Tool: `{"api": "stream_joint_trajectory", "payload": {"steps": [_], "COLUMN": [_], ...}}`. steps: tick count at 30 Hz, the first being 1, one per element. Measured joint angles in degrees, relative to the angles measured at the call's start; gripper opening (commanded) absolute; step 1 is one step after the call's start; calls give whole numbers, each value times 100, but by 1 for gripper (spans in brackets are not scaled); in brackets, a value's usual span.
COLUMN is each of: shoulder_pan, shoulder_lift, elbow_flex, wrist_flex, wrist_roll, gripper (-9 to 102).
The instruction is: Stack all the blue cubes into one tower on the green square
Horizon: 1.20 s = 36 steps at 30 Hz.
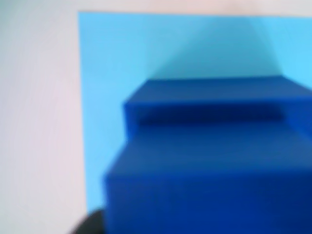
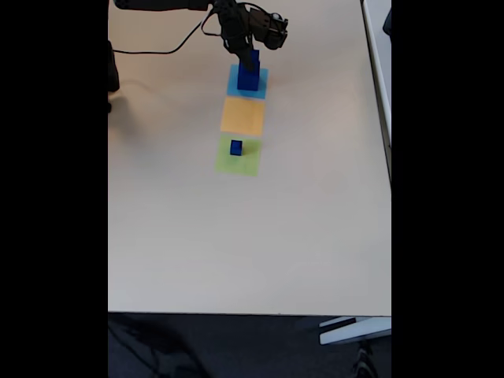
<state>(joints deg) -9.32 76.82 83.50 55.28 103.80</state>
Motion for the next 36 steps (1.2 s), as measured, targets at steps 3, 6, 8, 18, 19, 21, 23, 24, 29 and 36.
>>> {"api": "stream_joint_trajectory", "payload": {"steps": [3, 6, 8, 18, 19, 21, 23, 24, 29, 36], "shoulder_pan": [44, 53, 70, 325, 360, 431, 492, 527, 729, 967], "shoulder_lift": [0, 9, 35, 62, 62, 62, 62, 62, 62, 123], "elbow_flex": [0, 0, -9, -448, -492, -562, -580, -580, -580, -580], "wrist_flex": [0, 53, 211, 923, 976, 1063, 1125, 1143, 1178, 1178], "wrist_roll": [-70, -123, -141, -457, -466, -562, -659, -721, -993, -1292], "gripper": [14, 14, 14, 14, 14, 14, 14, 14, 13, 13]}}
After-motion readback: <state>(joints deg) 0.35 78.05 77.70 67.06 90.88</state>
